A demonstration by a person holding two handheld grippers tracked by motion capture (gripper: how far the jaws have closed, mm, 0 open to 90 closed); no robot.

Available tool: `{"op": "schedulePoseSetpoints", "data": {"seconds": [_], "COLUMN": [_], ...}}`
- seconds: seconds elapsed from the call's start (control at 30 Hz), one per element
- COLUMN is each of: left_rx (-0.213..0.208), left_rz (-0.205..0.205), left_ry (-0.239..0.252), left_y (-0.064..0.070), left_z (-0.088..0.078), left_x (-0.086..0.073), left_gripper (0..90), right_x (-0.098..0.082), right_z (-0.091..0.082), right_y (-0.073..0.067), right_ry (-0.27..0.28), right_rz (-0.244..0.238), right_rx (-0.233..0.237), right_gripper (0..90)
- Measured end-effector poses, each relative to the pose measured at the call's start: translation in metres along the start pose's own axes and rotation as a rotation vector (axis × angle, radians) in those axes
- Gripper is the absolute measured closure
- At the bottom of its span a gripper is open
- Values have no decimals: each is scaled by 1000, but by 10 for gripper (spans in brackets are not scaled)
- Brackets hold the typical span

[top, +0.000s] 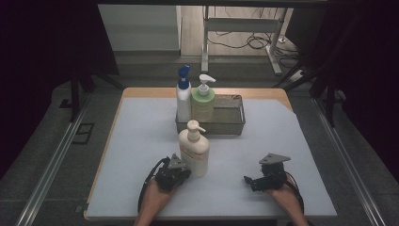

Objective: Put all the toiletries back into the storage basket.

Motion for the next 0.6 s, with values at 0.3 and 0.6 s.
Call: {"op": "schedulePoseSetpoints", "data": {"seconds": [0.3,0.6], "left_rx": [27,110], "left_rz": [-19,-23], "left_ry": [23,24], "left_y": [-6,-11], "left_z": [-11,-20], "left_x": [-10,-20], "left_gripper": [746,447], "right_x": [2,9], "right_z": [-1,-7], "right_y": [-2,-10], "right_ry": [-4,18], "right_rz": [-14,-32], "right_rx": [5,33], "right_gripper": [4,0]}}
Point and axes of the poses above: each handheld gripper's, and its own axes: z roughly forward along the jaws, x roughly out of its top, y roughly to its right, the point moved 1 cm from there along z, roughly forward along the jaws, and after that the axes turned 11 degrees about x, right-handed, at the moved point
